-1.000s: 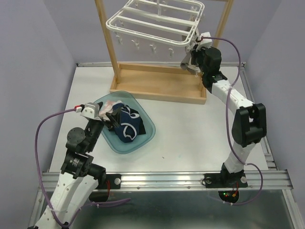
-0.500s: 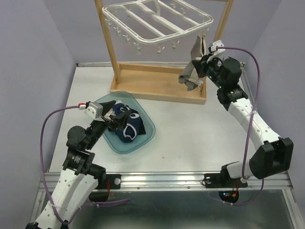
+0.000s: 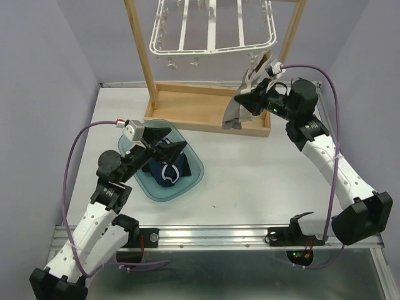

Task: Remove the underwear clipped to the hanger

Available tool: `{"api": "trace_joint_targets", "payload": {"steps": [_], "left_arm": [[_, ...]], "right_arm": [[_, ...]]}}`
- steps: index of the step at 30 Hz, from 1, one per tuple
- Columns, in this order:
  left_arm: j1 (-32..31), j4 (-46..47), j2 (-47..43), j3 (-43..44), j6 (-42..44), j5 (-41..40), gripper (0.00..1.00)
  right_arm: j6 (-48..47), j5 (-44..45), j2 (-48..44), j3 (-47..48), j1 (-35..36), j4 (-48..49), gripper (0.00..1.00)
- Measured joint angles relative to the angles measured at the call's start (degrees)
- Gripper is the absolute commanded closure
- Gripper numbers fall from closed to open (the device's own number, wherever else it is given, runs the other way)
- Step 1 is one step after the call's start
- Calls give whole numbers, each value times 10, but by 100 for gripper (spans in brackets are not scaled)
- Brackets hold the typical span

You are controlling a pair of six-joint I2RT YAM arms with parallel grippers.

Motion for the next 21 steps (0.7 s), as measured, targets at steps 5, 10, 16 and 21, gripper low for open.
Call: {"api": "trace_joint_targets", "payload": {"steps": [5,10,16,21], "left_arm": [[-75,19,59,37,0,-31,5],[-176,29,152,100,29,-98,4],[-233,41,281,183,69,-196,4],[-251,44,344,213,94,-248,4]], "right_arm": [[27,-8,0,0,42,-6,99],[44,-8,8,0,54,-7,100],[63,-3,19,0,56,-8,99],[73,-2,19,0,56,-7,100]]}}
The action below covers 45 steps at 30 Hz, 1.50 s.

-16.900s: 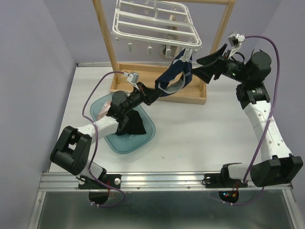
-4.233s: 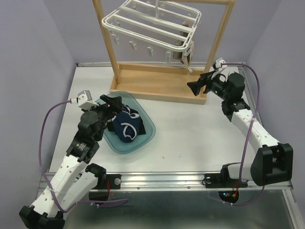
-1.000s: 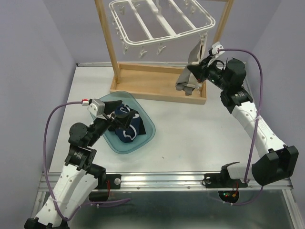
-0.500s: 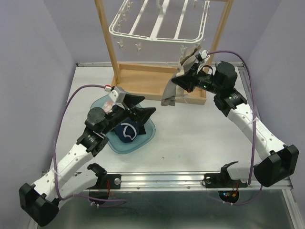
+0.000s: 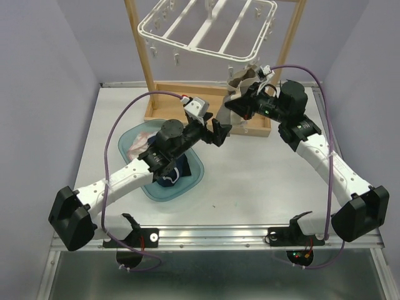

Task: Remove the underwear clipped to the hanger

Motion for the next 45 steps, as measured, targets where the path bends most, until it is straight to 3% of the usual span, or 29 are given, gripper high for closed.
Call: {"api": "trace_joint_targets", "payload": {"steps": [7,10,11,12,13,14,16,17,18,21,23,33,36,45], "left_arm": [[-12,5,63,31,23,-32,7],[-17,8,85,45,30,-37,25],[-18,10,92,50,31,-38,40],[-19,11,98,54,33,-38,48],[-19,14,104,57,37,-38,71],[-19,15,106,58,36,-40,82],[-19,21,111,59,37,-40,97],[-19,24,111,59,38,-41,100],[-19,26,111,59,39,-42,100],[-20,30,111,58,39,-53,100],[-20,31,109,53,40,-62,100],[-18,33,87,21,47,-67,100],[-18,34,87,19,48,-60,100],[-18,35,87,19,51,-28,100]], "right_arm": [[20,-1,0,0,0,2,99],[28,-2,0,0,0,5,99],[30,-3,0,0,0,6,99],[30,-3,0,0,0,6,99],[30,-4,0,0,0,5,97],[30,-4,0,0,0,5,95],[28,-4,-1,0,0,5,84],[25,-4,-2,-1,0,5,80],[23,-4,-4,-2,0,5,74],[-2,-3,-21,-15,0,2,37],[-27,3,-37,-20,0,-9,28],[-158,57,-128,-20,-56,-109,28],[-161,86,-134,-12,-78,-128,32],[-107,174,-64,102,-99,-145,33]]}}
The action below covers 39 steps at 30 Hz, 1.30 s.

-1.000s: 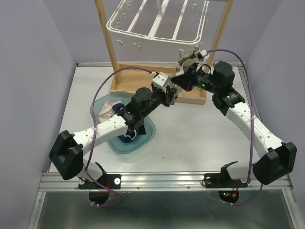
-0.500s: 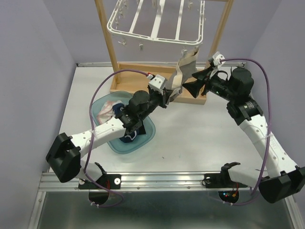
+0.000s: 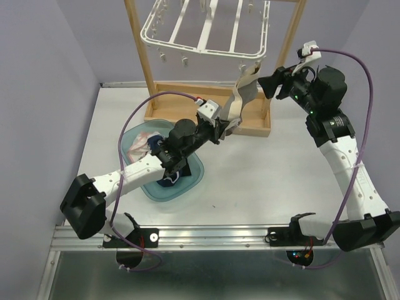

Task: Remove the underwear clipped to the hanger

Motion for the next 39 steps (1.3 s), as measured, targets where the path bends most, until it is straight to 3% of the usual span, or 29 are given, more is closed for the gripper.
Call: {"api": "trace_joint_targets", "payload": {"steps": [8,22,39], "left_arm": [[0,5,2,0,5,50,100],[-8,24,125,58,32,177,100],[-35,19,188,138,49,197,100]], "right_arm": [[66,14,65,85,0,21,34],[95,73,84,88,0,30,35],[96,66,84,88,0,30,36]]}}
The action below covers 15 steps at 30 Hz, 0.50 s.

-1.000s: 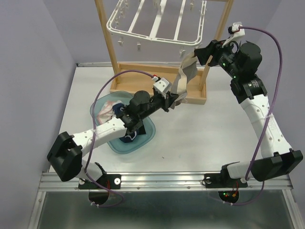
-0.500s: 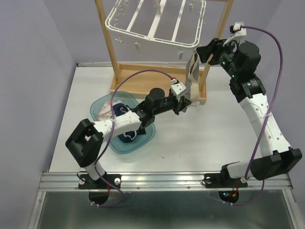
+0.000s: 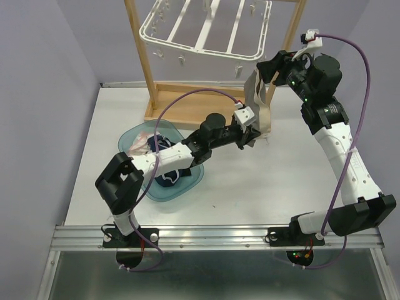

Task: Remove the underwear clipped to the hanger

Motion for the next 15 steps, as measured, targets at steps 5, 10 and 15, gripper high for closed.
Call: {"api": "trace_joint_targets", "payload": {"steps": [5,10,15], "left_arm": [[-8,-7,16,11,2,0,100],[-12,-14,21,18,3,0,100],[-16,-16,27,35,3,0,100]], "right_arm": [[1,-5,2,0,1,0,36],[0,-4,15,0,10,0,36],[-3,4,31,0,24,0,35]]}}
